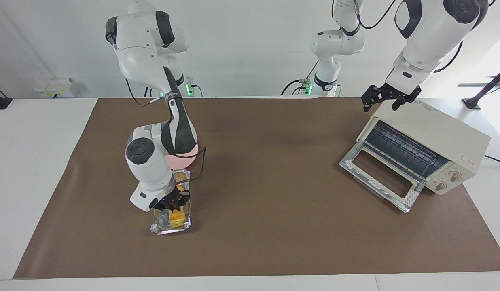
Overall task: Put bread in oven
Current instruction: 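Lift the bread and lower it into the foil tray, then release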
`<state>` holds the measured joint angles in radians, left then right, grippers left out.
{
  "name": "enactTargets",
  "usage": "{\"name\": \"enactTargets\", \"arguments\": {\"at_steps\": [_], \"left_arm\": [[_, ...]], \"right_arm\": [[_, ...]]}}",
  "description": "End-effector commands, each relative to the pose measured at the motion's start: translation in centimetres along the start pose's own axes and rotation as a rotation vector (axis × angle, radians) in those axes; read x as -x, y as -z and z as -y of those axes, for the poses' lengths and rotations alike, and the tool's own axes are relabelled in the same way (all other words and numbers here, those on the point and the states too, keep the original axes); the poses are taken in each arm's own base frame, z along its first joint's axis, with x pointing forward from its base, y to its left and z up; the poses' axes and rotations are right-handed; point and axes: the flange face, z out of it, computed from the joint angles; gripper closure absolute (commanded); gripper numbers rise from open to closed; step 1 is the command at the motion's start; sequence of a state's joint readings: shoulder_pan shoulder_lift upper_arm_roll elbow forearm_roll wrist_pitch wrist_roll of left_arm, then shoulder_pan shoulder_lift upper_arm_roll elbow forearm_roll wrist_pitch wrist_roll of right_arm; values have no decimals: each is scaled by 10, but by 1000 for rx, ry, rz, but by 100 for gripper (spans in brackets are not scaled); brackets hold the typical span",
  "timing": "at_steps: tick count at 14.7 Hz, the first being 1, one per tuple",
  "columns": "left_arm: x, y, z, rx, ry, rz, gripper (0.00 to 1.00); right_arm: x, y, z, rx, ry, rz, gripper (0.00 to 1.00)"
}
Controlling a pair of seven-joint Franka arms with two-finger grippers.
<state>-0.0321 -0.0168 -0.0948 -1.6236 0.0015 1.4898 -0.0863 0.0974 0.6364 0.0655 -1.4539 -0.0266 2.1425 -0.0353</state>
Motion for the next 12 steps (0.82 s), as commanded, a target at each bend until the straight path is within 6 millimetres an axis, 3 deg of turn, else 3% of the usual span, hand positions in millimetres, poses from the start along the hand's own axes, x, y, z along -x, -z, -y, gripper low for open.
{"name": "enactTargets", "arguments": {"at_steps": [1,3,5,8,9,12], "left_arm": [[8,3,3,6,3,-4,0],[8,3,3,6,3,-4,0],[8,3,2,6,2,-4,0],[8,3,3,6,3,-4,0],[8,3,3,6,3,-4,0],[8,3,2,6,2,-4,0]], "right_arm": [[-1,26,-5,14,-12,31,29],[-8,43,-13,17,-17,45,29],[-8,45,-23,27,-14,50,29],[-8,46,-36,53,1,28,42],[-7,42,-51,56,-6,16,42],[4,20,-58,55,20,20,43]]}}
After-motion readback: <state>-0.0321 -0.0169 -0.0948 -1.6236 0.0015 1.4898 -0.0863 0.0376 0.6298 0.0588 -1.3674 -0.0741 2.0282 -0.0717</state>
